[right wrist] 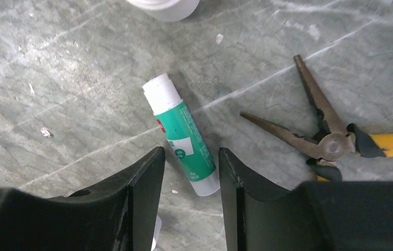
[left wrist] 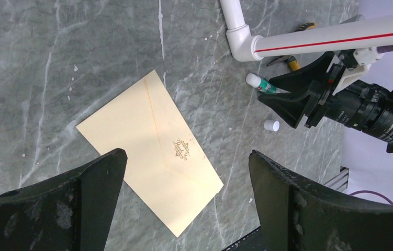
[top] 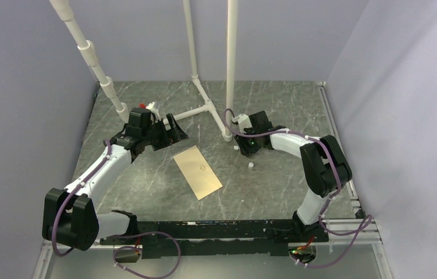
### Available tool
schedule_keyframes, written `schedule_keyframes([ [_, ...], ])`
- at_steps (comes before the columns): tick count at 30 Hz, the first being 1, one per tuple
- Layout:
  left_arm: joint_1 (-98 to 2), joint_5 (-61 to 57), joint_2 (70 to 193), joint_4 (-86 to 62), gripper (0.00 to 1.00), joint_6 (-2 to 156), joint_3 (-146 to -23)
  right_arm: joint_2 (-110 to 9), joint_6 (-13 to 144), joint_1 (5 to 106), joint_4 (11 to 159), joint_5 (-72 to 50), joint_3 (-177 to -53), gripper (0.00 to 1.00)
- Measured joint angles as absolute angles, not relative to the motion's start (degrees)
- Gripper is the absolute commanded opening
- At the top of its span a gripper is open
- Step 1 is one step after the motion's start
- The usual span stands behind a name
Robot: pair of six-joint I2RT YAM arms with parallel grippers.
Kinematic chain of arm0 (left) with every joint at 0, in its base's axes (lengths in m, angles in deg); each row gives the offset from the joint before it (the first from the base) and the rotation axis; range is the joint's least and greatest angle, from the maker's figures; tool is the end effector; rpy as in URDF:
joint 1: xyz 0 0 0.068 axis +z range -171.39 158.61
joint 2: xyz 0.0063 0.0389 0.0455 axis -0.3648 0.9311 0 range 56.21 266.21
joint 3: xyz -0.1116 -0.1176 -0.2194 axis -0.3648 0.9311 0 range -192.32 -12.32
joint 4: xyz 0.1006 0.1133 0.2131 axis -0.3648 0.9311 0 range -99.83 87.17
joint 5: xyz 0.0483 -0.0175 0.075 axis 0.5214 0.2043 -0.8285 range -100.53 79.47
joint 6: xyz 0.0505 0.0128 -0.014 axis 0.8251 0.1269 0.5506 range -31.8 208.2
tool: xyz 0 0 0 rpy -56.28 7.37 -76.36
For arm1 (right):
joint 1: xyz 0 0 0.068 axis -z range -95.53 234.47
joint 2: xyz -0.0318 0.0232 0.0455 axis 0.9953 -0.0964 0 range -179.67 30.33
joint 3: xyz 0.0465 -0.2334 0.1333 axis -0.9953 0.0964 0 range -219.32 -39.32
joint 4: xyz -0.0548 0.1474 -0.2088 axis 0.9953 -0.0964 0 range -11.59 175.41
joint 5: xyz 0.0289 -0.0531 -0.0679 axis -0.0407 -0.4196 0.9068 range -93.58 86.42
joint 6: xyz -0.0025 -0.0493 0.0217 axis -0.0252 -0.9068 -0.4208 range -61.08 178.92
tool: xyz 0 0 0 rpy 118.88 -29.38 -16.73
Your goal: Place the letter into the envelope and seal it
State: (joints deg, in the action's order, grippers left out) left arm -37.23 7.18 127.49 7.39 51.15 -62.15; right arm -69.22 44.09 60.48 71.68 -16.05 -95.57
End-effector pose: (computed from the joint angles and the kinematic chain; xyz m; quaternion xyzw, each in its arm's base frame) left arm 0.2563 -0.0839 0.2623 -0.0984 0.8877 -0.3148 0.3214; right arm 0.3098 0.1462 0.1582 -0.3458 0.8888 0.1263 0.2729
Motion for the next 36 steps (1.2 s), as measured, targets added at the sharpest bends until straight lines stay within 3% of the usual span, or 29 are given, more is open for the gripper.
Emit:
schedule_keyframes([
  [4,-37.23,7.40,127.51,7.37,0.91,51.15,-62.15,-68.94,43.43,59.54,71.35,-14.30,-94.74,0.42],
  [8,-37.23,7.57,127.62,7.39,0.91,51.12,-62.15,-68.50,43.89,58.71,71.59,-12.37,-94.20,0.19],
  [11,-37.23,7.60,127.67,7.41,0.91,51.12,-62.15,-68.24,44.31,58.45,71.78,-10.28,-94.06,0.11],
  [20,-37.23,13.06,125.55,2.38,0.92,51.08,-60.05,-59.25,44.46,58.16,68.59,-9.18,-90.70,0.10],
  [26,-37.23,21.65,124.72,-7.65,0.89,50.18,-58.39,-46.42,46.04,56.81,67.37,-20.53,-90.83,0.11],
  [31,-37.47,28.21,120.85,-17.70,0.91,48.89,-55.83,-37.13,56.88,55.36,72.40,-29.51,-92.88,0.07],
  [36,-37.97,33.78,115.34,-29.03,0.90,47.89,-55.46,-35.12,73.01,53.62,86.74,-33.62,-93.69,0.04],
])
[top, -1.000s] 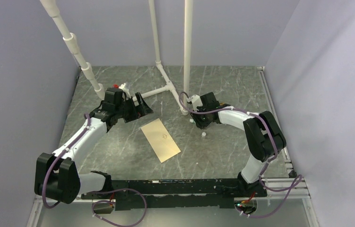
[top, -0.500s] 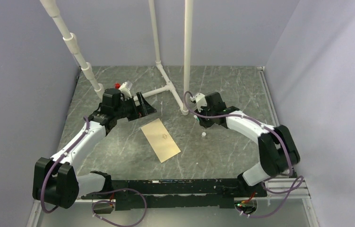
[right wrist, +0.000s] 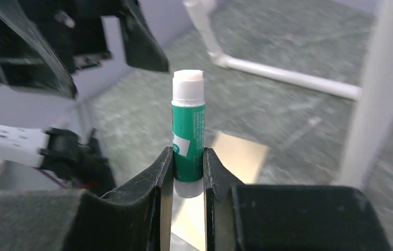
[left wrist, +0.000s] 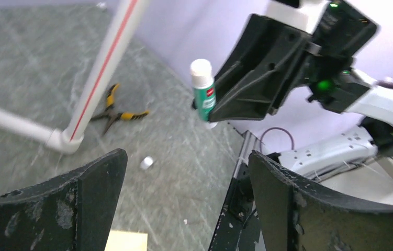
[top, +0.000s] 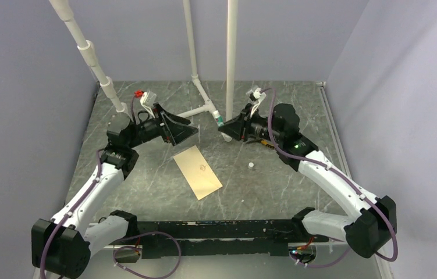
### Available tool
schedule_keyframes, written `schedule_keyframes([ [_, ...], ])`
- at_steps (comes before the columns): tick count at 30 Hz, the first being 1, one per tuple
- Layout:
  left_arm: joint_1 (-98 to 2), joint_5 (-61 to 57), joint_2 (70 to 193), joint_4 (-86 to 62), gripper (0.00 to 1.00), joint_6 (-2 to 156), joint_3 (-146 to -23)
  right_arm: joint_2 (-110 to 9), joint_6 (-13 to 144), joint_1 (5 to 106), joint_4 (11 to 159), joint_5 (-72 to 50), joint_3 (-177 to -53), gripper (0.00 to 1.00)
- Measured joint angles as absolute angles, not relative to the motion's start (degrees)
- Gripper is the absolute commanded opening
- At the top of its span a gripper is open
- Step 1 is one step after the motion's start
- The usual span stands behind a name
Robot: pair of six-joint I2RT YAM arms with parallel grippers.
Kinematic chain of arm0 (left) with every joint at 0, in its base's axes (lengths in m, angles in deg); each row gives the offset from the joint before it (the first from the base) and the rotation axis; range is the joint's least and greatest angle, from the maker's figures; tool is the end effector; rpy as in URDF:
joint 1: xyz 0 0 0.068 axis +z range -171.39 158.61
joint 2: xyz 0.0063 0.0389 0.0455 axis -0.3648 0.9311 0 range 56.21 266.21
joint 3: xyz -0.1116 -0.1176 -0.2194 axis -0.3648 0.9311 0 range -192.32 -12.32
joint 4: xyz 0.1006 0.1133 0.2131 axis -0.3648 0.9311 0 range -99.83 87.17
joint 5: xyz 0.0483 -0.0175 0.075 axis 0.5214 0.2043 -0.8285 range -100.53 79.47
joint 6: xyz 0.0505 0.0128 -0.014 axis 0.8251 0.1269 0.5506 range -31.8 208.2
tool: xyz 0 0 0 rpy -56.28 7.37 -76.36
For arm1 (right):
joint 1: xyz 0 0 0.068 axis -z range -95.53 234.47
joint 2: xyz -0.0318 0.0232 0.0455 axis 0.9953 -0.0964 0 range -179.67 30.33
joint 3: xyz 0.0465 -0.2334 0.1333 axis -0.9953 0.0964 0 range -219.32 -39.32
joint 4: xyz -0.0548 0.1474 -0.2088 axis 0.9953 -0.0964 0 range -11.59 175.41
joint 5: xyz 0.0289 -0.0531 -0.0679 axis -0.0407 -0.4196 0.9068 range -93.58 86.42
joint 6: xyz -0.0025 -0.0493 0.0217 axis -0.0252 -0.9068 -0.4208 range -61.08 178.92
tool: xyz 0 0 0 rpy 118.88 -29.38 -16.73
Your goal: Place the letter into the envelope and seal it
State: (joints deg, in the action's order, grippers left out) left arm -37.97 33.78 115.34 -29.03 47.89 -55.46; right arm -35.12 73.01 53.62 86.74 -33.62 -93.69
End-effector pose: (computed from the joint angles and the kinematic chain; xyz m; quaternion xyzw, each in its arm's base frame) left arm 0.2191 -0.0911 0.3358 0.1373 0.6791 -0.5484 0.4683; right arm 0.2190 0.1515 0.3476 -0.2729 0.7063 0.4210 0.4994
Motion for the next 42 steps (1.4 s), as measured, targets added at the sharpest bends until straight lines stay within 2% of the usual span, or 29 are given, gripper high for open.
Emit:
schedule_keyframes([
  [5,-40.79,39.07,115.84,-37.55,0.86,46.71,-55.92,-35.95,83.91,48.83,98.14,-34.82,-93.67,0.03],
  [9,-43.35,39.79,117.66,-39.67,0.69,46.21,-56.38,-38.34,89.33,46.86,104.92,-36.13,-93.69,0.02],
  [10,-43.63,39.73,117.94,-40.28,0.67,45.55,-56.38,-38.95,90.30,46.66,105.82,-36.37,-93.69,0.02],
  [12,-43.72,39.16,117.98,-42.01,0.69,44.26,-56.35,-39.82,91.50,46.27,106.69,-36.85,-93.69,0.02],
  [14,-43.72,38.28,117.92,-44.46,0.78,43.17,-56.35,-40.08,92.20,46.01,107.15,-37.18,-93.69,0.03],
  [16,-43.72,37.43,117.79,-46.14,0.79,42.27,-56.35,-40.11,92.70,45.83,107.78,-37.51,-93.69,0.04],
  [19,-43.72,36.71,117.66,-46.99,0.75,41.31,-56.35,-40.11,93.55,45.59,108.92,-38.43,-93.69,0.04],
  [24,-43.72,35.88,117.66,-47.15,0.58,39.85,-56.35,-40.11,94.67,45.20,111.28,-39.74,-93.69,0.04],
  [28,-43.77,35.64,117.66,-47.43,0.56,38.91,-56.51,-40.24,94.89,45.00,112.00,-40.13,-93.69,0.05],
  [34,-43.77,35.05,117.77,-48.83,0.58,37.44,-56.70,-40.24,94.91,44.61,112.53,-41.40,-93.69,0.06],
  [40,-43.79,35.16,118.47,-50.62,0.42,35.65,-56.70,-40.30,94.82,44.33,112.61,-41.64,-93.69,0.06],
  [42,-43.83,35.60,118.75,-51.89,0.42,35.06,-56.70,-40.48,94.86,44.37,112.88,-41.55,-93.69,0.06],
])
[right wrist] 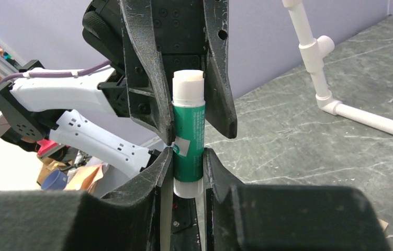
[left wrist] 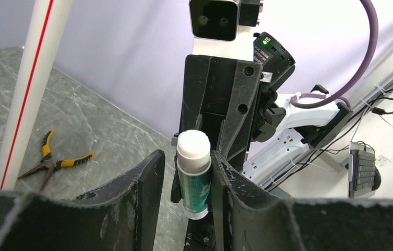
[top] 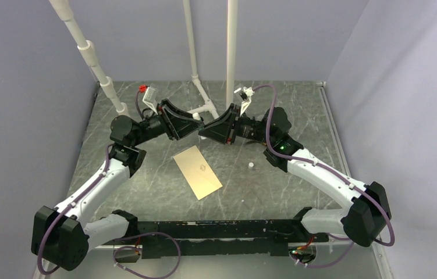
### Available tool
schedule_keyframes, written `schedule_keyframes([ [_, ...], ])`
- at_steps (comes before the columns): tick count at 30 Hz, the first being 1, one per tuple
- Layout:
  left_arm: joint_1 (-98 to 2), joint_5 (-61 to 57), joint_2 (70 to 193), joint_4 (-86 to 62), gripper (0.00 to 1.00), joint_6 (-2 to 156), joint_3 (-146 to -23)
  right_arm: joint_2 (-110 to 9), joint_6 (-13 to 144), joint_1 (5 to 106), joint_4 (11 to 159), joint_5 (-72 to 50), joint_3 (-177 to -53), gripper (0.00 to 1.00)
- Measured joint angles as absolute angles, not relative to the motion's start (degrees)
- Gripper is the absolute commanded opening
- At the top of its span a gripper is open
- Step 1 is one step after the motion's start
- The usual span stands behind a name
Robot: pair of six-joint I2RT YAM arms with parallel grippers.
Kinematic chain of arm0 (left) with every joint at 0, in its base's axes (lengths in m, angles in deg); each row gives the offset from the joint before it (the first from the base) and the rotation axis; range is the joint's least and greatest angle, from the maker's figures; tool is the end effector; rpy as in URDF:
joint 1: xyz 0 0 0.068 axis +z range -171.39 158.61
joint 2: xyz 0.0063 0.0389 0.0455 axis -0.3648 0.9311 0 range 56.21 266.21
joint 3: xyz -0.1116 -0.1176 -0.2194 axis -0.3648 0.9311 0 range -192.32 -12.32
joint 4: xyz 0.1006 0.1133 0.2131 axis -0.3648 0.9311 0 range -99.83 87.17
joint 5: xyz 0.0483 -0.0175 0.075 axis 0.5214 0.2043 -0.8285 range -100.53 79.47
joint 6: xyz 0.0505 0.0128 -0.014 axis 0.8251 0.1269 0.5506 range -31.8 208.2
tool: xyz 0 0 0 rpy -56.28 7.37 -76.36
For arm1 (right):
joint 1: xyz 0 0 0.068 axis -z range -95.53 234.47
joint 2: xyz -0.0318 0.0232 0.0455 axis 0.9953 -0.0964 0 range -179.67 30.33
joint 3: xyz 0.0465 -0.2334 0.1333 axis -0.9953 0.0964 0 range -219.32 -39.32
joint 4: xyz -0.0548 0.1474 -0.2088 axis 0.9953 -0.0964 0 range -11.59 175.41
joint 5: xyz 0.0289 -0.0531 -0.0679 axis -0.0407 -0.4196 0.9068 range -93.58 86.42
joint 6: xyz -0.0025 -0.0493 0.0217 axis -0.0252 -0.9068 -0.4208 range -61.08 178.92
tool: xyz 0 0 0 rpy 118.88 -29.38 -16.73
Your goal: Place the letter into the envelope and seal it
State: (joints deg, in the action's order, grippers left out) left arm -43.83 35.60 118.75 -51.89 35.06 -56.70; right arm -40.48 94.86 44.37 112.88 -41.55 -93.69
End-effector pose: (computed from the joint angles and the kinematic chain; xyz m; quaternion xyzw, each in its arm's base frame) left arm 0.2121 -0.1153 0.3683 0.1838 0.5708 -0.6414 0.4785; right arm 0.2043 0.2006 0.3705 -0.2727 0.5918 0.6125 0.4475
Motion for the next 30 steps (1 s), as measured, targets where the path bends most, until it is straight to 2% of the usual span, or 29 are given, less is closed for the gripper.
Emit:
schedule_keyframes([
  [4,-43.83,36.34,119.49,-54.05,0.41,34.03,-56.70,-40.63,95.02,44.30,113.60,-41.42,-93.67,0.06],
  [7,-43.83,36.64,119.69,-54.93,0.34,33.57,-56.68,-40.85,95.24,44.28,114.62,-41.25,-93.54,0.06],
  [10,-43.83,37.04,119.69,-55.30,0.20,33.11,-56.68,-40.94,95.43,44.28,115.54,-40.94,-93.06,0.06],
  [12,-43.85,37.34,119.71,-55.50,0.05,32.74,-56.68,-40.94,95.37,44.28,115.87,-40.85,-92.91,0.09],
  [13,-43.85,37.45,119.78,-55.67,0.03,32.37,-56.70,-40.94,95.39,44.28,115.96,-40.77,-92.88,0.15],
  [17,-43.83,37.74,120.45,-57.20,0.03,31.23,-56.70,-40.92,95.63,44.22,116.39,-39.83,-92.56,0.57],
  [19,-43.83,37.74,121.00,-58.12,0.03,29.99,-56.70,-40.48,95.98,44.17,116.59,-38.97,-91.99,0.65],
  [24,-43.83,37.45,121.20,-59.56,0.02,28.35,-57.32,-37.86,99.35,44.17,118.32,-35.96,-87.66,0.66],
  [30,-43.83,36.47,121.20,-62.10,0.03,26.34,-59.33,-37.27,107.93,44.11,129.14,-34.56,-80.36,0.59],
])
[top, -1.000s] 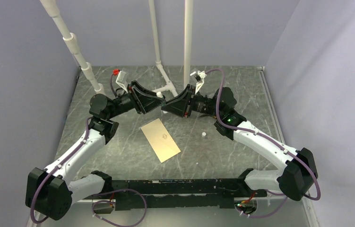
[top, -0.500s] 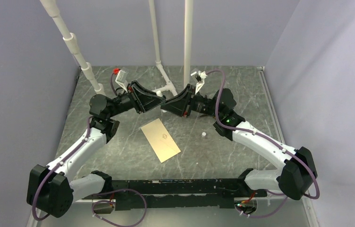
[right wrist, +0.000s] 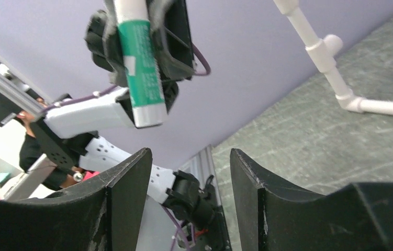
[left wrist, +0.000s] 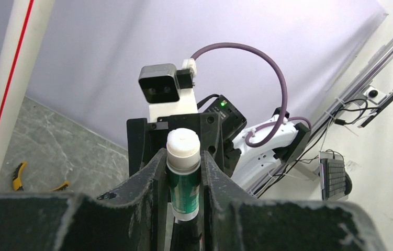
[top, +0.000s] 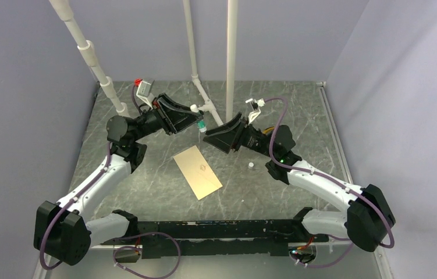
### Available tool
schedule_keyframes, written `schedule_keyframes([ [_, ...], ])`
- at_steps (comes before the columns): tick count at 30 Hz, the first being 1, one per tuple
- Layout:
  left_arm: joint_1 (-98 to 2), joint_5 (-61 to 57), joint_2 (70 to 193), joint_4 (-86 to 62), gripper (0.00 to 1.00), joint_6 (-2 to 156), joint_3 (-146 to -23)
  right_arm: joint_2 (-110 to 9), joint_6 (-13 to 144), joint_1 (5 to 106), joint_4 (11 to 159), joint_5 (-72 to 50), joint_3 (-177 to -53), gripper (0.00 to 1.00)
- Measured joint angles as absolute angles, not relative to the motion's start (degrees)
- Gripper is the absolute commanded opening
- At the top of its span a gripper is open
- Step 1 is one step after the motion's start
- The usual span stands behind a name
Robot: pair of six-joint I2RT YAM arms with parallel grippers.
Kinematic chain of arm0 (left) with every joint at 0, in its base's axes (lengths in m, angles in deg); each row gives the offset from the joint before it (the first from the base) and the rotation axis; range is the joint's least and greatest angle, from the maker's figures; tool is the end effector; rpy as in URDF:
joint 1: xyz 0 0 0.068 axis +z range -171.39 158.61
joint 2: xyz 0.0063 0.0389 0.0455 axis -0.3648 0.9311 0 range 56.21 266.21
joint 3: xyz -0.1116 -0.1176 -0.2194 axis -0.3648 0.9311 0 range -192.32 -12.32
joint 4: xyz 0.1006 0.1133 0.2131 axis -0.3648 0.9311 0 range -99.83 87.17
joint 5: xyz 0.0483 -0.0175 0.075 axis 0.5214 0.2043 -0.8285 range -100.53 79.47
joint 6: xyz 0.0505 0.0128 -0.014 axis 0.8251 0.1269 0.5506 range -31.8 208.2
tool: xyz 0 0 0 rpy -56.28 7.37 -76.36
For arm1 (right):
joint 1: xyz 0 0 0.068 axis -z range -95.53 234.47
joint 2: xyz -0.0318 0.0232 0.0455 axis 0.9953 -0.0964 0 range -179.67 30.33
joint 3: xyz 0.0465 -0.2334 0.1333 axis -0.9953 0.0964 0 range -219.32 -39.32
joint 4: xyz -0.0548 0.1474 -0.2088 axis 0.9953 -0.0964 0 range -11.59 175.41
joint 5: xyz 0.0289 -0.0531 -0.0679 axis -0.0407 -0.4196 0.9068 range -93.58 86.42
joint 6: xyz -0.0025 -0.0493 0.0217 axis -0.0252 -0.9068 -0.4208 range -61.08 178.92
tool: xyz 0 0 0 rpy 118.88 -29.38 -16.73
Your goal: Place the letter into the envelope and seal it
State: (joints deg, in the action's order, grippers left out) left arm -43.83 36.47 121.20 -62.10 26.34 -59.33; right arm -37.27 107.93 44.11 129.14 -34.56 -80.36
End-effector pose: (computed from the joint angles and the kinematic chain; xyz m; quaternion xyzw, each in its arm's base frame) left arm 0.2130 -0.1161 0.3895 0.1873 0.5223 -0.6822 0.4761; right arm 0.1903 0.1857 0.3325 -0.1712 0.5867 0.6580 0.4399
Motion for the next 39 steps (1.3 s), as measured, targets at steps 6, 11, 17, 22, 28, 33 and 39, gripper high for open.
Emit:
schedule_keyframes([
  [6,-43.83,36.01,121.20,-63.71,0.03,24.04,-59.33,-38.34,111.10,43.47,136.55,-34.71,-80.56,0.61],
  [11,-43.83,35.70,121.20,-64.54,0.02,22.75,-59.33,-39.52,111.93,42.93,139.48,-34.97,-82.41,0.58],
  [17,-43.83,35.73,121.85,-66.82,0.02,20.94,-59.33,-40.94,112.09,42.69,139.91,-34.54,-83.94,0.37],
  [22,-43.68,35.44,122.18,-67.45,0.02,20.74,-59.33,-41.72,111.48,42.29,139.41,-34.62,-85.21,0.12],
  [28,-43.24,33.10,121.26,-63.04,0.03,22.84,-59.33,-41.57,102.43,41.86,131.87,-33.77,-88.03,0.00],
  [33,-42.87,26.98,118.79,-47.47,0.02,30.82,-61.88,-41.16,82.62,39.36,115.48,-25.38,-94.15,0.00],
  [39,-43.77,18.31,117.57,-27.96,0.02,44.15,-67.35,-42.25,60.02,35.43,107.67,-11.06,-97.10,0.00],
])
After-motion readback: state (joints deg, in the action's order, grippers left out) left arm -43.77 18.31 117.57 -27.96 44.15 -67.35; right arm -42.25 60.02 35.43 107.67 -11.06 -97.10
